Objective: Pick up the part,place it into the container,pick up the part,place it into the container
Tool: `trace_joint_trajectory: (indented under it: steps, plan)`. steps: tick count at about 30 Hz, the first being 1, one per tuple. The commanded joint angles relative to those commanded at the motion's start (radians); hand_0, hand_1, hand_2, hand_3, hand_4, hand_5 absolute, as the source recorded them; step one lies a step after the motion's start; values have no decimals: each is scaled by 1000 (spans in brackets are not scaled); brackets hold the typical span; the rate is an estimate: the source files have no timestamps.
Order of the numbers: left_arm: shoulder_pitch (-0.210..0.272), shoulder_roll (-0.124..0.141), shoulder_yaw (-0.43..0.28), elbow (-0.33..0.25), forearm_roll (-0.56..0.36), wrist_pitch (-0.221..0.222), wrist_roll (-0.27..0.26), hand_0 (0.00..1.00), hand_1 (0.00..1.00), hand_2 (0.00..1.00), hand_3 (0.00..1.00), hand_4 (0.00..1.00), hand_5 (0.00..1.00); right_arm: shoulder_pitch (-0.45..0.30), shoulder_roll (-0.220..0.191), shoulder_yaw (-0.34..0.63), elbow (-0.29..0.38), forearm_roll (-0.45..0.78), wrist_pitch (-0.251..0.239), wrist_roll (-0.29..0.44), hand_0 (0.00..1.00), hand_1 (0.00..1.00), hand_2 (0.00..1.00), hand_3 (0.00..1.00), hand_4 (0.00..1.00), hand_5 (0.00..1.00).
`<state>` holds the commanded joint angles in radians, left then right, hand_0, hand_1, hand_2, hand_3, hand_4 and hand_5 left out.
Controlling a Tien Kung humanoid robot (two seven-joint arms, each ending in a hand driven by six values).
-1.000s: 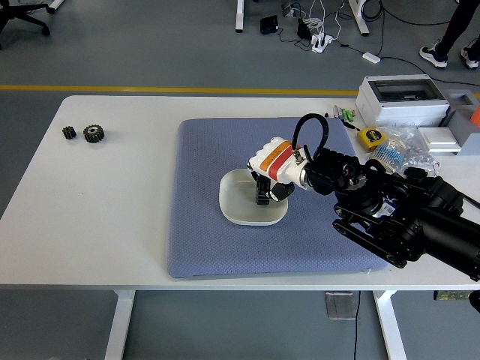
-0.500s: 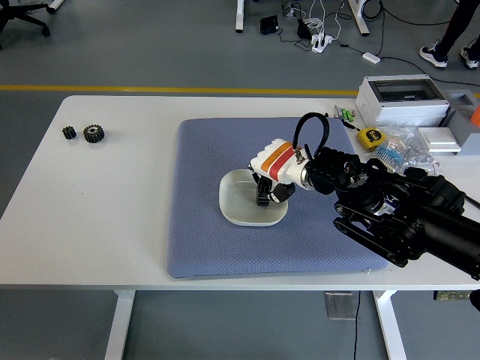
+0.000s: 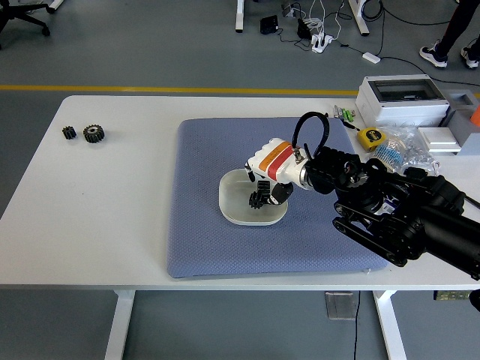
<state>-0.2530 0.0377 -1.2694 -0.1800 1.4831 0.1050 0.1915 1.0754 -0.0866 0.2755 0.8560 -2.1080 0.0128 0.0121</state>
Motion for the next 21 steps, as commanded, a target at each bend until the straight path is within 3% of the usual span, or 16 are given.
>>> trace_joint_trajectory:
  steps: [10,21]
  plan:
    - [10,0,-4,0,7,-2,1,675,651,626,558,582,523,-11,-8,26,0,-6,3,-8,315,456,544,629,855,196]
    - [20,0,-7,0,15,-5,1,673,657,627,558,582,522,-45,-56,131,53,26,-19,-31,316,457,544,600,839,209]
